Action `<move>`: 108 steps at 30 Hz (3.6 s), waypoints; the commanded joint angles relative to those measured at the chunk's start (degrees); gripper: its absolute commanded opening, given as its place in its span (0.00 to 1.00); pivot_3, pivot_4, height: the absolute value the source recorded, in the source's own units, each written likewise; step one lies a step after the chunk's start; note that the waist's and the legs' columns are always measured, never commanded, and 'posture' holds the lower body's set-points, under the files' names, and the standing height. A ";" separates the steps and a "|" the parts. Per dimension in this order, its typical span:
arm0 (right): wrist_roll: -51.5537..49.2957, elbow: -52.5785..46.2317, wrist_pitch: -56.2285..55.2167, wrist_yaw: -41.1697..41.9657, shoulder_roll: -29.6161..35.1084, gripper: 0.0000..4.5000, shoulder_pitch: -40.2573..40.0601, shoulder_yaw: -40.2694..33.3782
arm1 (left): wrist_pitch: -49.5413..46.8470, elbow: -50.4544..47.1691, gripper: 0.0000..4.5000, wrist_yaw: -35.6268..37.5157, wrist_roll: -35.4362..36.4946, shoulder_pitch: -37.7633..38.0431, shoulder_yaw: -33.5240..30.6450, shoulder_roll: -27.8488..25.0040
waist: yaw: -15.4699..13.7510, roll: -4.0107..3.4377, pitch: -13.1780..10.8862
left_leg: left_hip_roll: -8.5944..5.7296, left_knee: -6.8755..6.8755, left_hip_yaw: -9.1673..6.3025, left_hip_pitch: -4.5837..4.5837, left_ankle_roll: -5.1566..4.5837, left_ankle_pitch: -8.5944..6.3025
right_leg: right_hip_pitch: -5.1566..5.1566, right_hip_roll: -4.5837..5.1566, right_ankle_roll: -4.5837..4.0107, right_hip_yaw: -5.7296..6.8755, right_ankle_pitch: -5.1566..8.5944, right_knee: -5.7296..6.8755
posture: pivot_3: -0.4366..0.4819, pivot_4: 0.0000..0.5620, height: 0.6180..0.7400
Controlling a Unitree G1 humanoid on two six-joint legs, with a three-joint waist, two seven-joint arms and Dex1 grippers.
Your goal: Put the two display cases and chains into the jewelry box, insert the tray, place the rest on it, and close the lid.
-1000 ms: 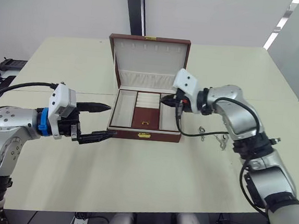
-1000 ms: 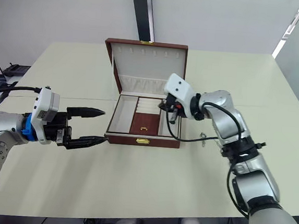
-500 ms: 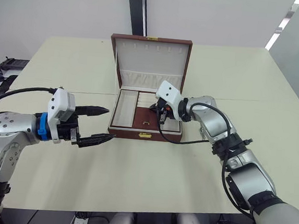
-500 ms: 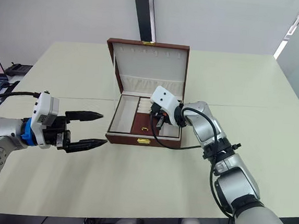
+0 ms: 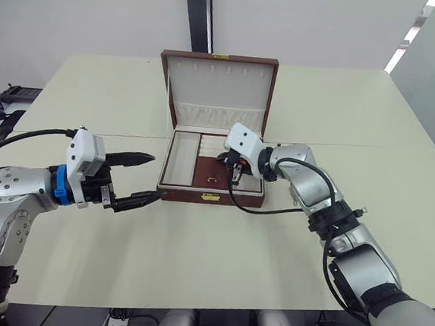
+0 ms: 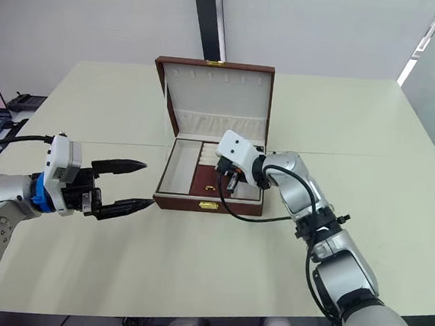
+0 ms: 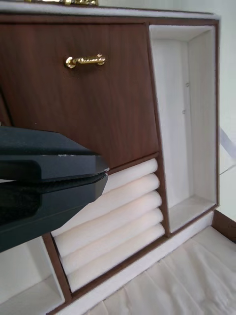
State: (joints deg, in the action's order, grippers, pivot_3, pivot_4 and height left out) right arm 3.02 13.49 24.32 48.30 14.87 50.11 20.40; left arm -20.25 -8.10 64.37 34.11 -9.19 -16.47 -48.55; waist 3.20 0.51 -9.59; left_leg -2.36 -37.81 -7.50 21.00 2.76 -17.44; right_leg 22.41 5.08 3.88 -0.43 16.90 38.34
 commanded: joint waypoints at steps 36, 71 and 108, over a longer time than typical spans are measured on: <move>-14.33 -35.15 -6.68 -15.83 15.24 0.54 -64.68 -50.40 | 6.55 0.02 1.00 -28.63 -6.28 23.04 -15.95 16.31 | -1.53 0.15 0.06 | 0.01 -0.02 0.31 -0.25 -0.27 -0.17 | -0.18 -0.03 0.01 -0.33 0.01 0.18 | 0.48 0.27 1.00; -17.94 -38.13 -6.35 -15.47 16.58 1.00 -66.98 -48.92 | 6.05 -10.07 1.00 -1.51 0.33 25.61 -7.95 5.14 | -1.54 0.10 0.09 | 0.04 -0.01 0.41 -0.24 -0.31 -0.19 | -0.21 -0.04 0.01 -0.35 0.02 0.13 | 0.48 0.27 1.00; -17.06 -49.77 12.07 -28.26 12.82 1.00 -65.48 -36.33 | 16.97 -7.88 1.00 18.12 2.70 11.74 8.34 7.36 | -1.51 0.06 0.11 | 0.04 -0.03 0.41 -0.26 -0.33 -0.20 | -0.22 -0.10 0.00 -0.35 0.02 0.14 | 0.48 0.27 1.00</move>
State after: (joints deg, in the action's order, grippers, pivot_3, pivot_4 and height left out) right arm -14.59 -34.76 34.99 21.73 28.04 -16.66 -16.32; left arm -4.41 -15.37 82.07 36.67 2.29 -7.67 -41.18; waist 1.69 0.57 -9.48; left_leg -2.31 -37.84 -7.10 20.74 2.44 -17.63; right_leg 22.19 4.98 3.88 -0.78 16.93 38.49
